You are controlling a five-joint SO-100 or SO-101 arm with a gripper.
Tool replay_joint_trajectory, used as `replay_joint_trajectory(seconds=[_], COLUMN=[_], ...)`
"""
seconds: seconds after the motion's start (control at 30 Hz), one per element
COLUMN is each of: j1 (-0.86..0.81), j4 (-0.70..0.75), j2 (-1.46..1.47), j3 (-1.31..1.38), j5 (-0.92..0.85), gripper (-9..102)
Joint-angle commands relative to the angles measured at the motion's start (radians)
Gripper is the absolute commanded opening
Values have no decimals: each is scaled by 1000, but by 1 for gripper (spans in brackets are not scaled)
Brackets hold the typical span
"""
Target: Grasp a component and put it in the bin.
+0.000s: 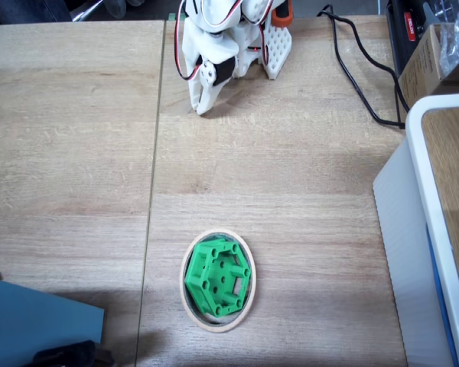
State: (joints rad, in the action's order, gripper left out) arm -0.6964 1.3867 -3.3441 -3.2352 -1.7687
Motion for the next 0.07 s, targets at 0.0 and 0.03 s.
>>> replay_joint_trajectory(seconds=[0.0,0.03], j1=[6,6], j4=[2,2], j2=[-5,-5], j3=[-9,-9], j5=[-12,-12], gripper=[1,1])
